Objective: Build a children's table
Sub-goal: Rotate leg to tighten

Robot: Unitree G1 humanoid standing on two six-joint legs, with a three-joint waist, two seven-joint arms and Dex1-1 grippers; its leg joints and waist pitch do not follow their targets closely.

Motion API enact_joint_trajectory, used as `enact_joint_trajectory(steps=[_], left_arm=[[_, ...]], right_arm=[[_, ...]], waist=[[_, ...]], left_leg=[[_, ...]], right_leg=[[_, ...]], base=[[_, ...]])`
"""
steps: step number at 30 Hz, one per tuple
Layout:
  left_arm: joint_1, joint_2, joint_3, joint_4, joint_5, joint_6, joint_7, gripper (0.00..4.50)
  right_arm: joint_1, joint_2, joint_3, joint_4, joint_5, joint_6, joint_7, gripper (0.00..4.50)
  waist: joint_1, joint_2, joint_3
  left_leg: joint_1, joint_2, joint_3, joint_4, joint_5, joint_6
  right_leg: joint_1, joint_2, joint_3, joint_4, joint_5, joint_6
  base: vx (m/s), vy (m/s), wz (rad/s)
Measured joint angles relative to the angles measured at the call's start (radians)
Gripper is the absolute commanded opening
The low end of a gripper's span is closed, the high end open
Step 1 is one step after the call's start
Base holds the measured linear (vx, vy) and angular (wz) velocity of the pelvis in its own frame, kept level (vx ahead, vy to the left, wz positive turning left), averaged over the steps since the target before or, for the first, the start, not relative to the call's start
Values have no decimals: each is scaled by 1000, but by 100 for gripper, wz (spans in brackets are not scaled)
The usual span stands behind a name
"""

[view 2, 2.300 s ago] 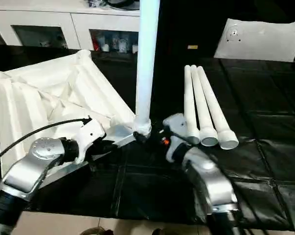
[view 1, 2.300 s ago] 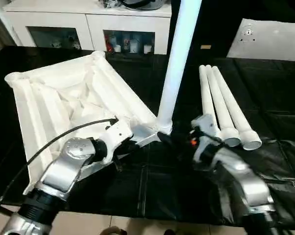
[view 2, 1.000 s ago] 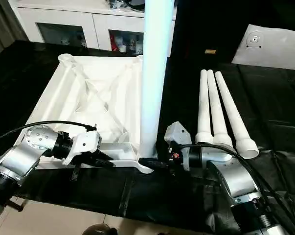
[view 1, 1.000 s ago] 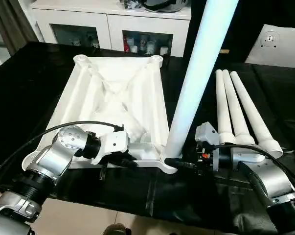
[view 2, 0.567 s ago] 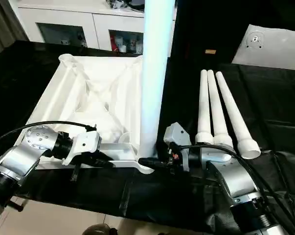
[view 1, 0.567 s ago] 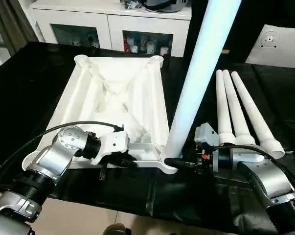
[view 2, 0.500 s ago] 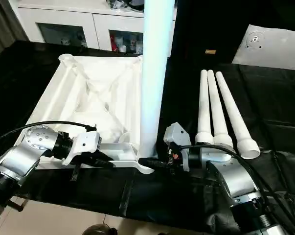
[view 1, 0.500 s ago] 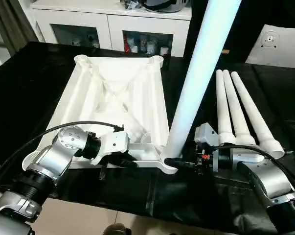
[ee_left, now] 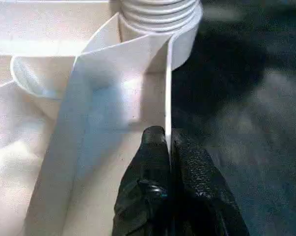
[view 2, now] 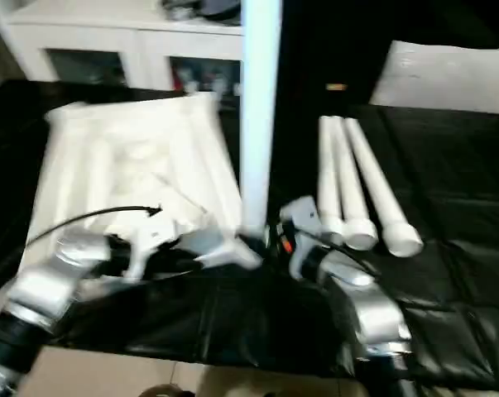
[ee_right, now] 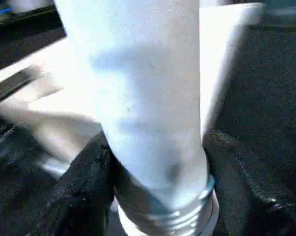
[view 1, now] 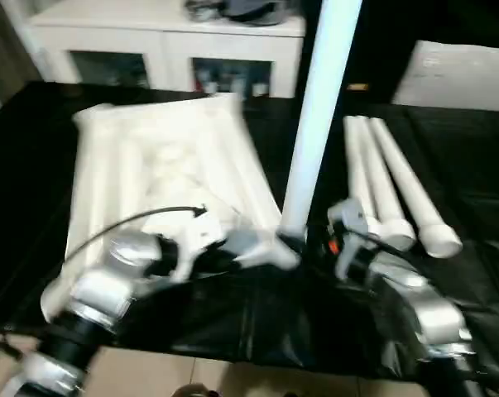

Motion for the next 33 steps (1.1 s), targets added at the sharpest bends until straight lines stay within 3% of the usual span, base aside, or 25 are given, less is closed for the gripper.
enact_joint_trajectory(steps=[7, 12, 13, 19, 27, 33], left_arm=[[19, -160, 24, -99, 66, 204, 229, 0], [25, -153, 12, -129, 66, 226, 255, 0], [25, -151, 11, -130, 66, 226, 255, 0], [21, -120, 10, -130, 65, 225, 234, 0], [-8, 5, -3, -56, 41, 74, 93, 0], [-41, 132, -17, 53, 20, -130, -100, 0]], right_arm=[[-89, 140, -53, 79, -46, 22, -257, 241], [-94, 153, -53, 78, -58, 17, -267, 241], [-94, 154, -53, 79, -59, 15, -267, 276], [-86, 156, -47, 76, -55, 8, -253, 332], [-6, 33, -13, 7, -37, -5, -88, 405], [17, -133, -9, -102, -7, -36, 102, 450]], waist=[[-19, 0, 0], [-22, 0, 0], [-22, 0, 0], [-25, 0, -1], [-5, 1, 0], [22, 1, 0]], left_leg=[[-3, 0, 0, 0, -1, 1], [-6, 0, 0, -2, 2, 7], [-6, 0, 0, -2, 2, 7], [-5, 0, 0, -2, -1, 2], [-9, 1, 0, 0, -1, 2], [-9, 1, 0, 1, -1, 2]], right_leg=[[-2, 0, 0, 0, 3, 0], [-6, 1, 0, 0, 3, -4], [-6, 1, 0, 0, 4, -4], [-6, 1, 0, 0, 3, -3], [-7, 1, 0, 0, 4, -2], [-7, 0, 0, 1, 4, 0]], base=[[0, 0, 0], [0, 0, 0], [0, 0, 0], [0, 0, 0], [0, 0, 0], [0, 0, 0]])
